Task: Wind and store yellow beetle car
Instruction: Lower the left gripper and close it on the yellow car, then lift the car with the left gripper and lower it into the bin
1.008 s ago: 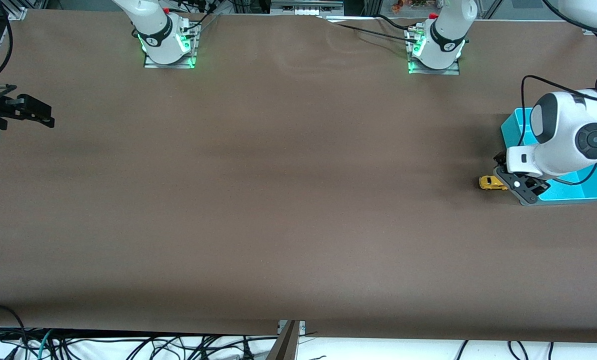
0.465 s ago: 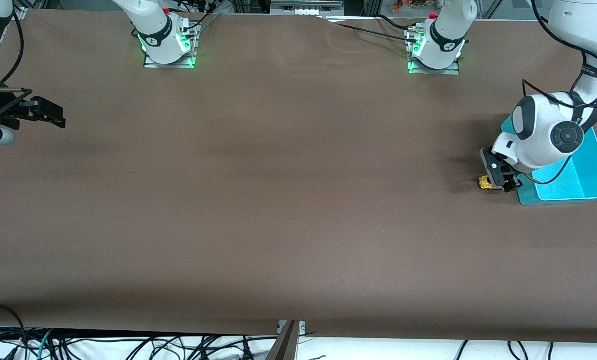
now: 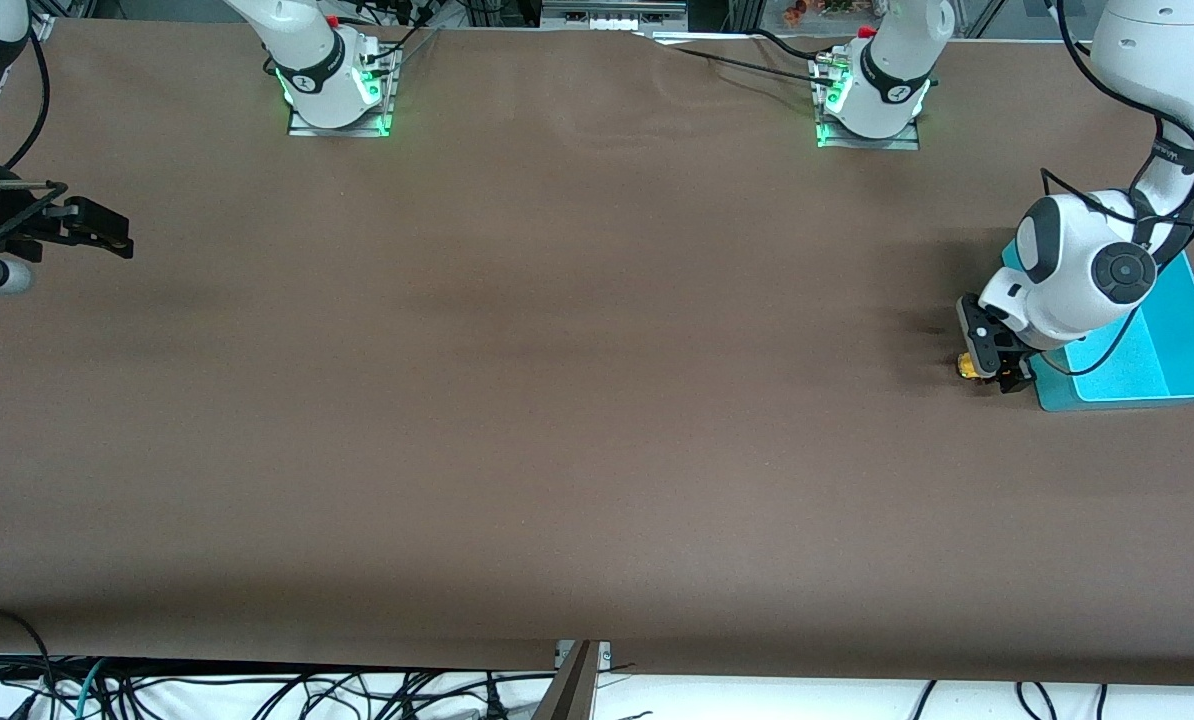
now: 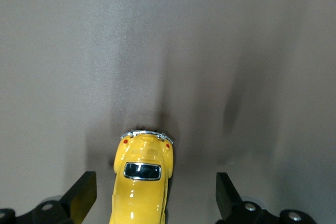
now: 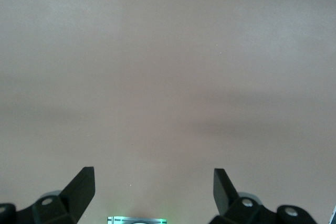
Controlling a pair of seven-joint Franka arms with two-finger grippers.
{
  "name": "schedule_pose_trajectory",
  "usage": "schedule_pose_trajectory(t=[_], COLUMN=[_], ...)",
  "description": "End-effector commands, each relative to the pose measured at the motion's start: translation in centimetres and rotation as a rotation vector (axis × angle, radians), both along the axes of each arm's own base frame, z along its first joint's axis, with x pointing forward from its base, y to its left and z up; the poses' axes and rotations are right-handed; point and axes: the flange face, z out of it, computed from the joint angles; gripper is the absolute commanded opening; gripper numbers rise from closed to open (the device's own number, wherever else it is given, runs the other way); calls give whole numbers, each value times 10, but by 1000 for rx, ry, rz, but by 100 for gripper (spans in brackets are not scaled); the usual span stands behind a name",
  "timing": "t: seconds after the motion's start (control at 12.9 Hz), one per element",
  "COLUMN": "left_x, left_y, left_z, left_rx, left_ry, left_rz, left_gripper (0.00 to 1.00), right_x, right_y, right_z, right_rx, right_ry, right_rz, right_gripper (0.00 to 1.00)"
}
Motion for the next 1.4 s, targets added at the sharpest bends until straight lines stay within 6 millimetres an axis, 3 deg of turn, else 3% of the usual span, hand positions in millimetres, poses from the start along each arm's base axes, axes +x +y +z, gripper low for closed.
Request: schedule_pose_trajectory(t=[0.0, 0.16, 0.23, 0.31, 0.39, 0.62, 0.93, 1.16, 1.32], left_x=[2, 3, 3, 4, 5, 12, 40, 48, 41], left_y=[7, 7, 7, 7, 6, 4, -27, -26, -23], left_z=[-1, -1, -1, 0, 2, 17, 87, 127, 167], left_rx=[-12, -10, -7, -7, -4, 5, 3, -106, -100], left_ry=[-14, -15, -14, -16, -29, -75, -109, -6, 7], left_rz=[-11, -17, -21, -21, -26, -38, -67, 52, 55], left_gripper=[99, 66, 32, 8, 0, 0, 0, 0, 0], right_x=[-1, -1, 1, 2, 2, 3, 3, 3, 3], right_y=[-4, -4, -4, -4, -4, -6, -6, -7, -6], right_z=[4, 4, 2, 7, 7, 6, 4, 5, 5], right_rx=[-8, -10, -10, -8, -5, -5, -5, -2, -2], right_ry=[-6, -9, -6, -13, -14, -12, -9, -9, -11], right_rz=[-9, -9, -9, -9, -10, -13, -13, -16, -14], right_gripper=[100, 100, 100, 100, 100, 100, 100, 100, 100])
